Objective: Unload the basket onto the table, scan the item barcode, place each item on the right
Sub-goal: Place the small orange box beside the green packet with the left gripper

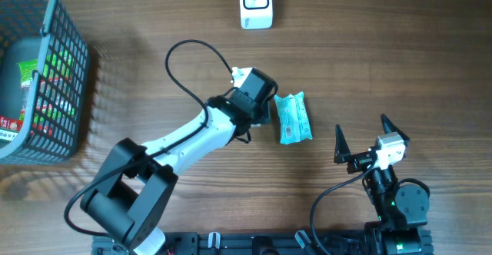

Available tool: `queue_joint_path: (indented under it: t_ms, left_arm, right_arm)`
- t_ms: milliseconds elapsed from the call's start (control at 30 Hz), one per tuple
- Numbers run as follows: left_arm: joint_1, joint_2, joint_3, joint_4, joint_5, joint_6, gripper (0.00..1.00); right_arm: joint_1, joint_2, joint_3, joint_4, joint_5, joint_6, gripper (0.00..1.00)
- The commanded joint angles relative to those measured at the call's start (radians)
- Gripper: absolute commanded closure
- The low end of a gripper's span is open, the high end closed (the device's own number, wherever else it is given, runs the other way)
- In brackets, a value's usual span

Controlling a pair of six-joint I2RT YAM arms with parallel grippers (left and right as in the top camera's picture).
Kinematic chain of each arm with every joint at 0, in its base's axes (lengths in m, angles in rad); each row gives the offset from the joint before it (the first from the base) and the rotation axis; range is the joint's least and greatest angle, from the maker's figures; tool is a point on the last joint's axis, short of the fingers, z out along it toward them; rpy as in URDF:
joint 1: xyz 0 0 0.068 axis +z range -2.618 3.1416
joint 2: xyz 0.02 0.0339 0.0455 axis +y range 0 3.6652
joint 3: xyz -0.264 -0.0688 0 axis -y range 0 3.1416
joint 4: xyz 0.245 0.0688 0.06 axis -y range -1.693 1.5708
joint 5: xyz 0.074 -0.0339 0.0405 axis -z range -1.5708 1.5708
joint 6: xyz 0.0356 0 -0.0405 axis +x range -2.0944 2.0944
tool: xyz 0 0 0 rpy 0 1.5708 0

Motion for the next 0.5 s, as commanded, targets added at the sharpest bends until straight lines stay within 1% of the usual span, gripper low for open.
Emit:
queue_joint_path:
  t_ms: [0,133,167,200,233,333,400,467]
  left_arm:
    - [-0.053,0.068,0.004,0.02,-0.023,-0.018,0.8]
    - [-0.066,0.096,0.004,0.033,-0.027,-0.022,0.78]
    - [-0.066,0.096,0.005,0.037,-0.027,-0.022,0.76]
    - [-0.066,0.096,0.005,0.039,-0.027,-0.022,0.36]
    - [-0.066,0.096,0.005,0.038,-0.026,-0.021,0.0]
    - [-0.066,0.091,0.027,0.018,-0.024,-0.02,0.0]
    - [-0.065,0.064,0.079,-0.03,-0.029,-0.005,0.0]
    - [-0.06,0.026,0.167,-0.105,-0.045,0.053,0.0]
  right_arm:
    - [0.001,-0.006,-0.001,0.003,0.002,-0.014,0.0]
    - [0.002,-0.006,-0.001,0.003,0.002,-0.014,0.0]
    - [0.001,-0.006,-0.001,0.003,0.002,-0.014,0.0]
    - [0.001,-0.006,-0.001,0.003,0.002,-0.014,0.0]
    - [0.002,-0.006,-0.001,0.003,0.002,-0.013,0.0]
    - [0.001,-0.006,-0.001,0.003,0.002,-0.013,0.0]
    - [0.001,-0.006,-0.001,0.003,0.002,-0.014,0.0]
    - [0.002,-0.006,-0.001,0.003,0.002,-0.013,0.0]
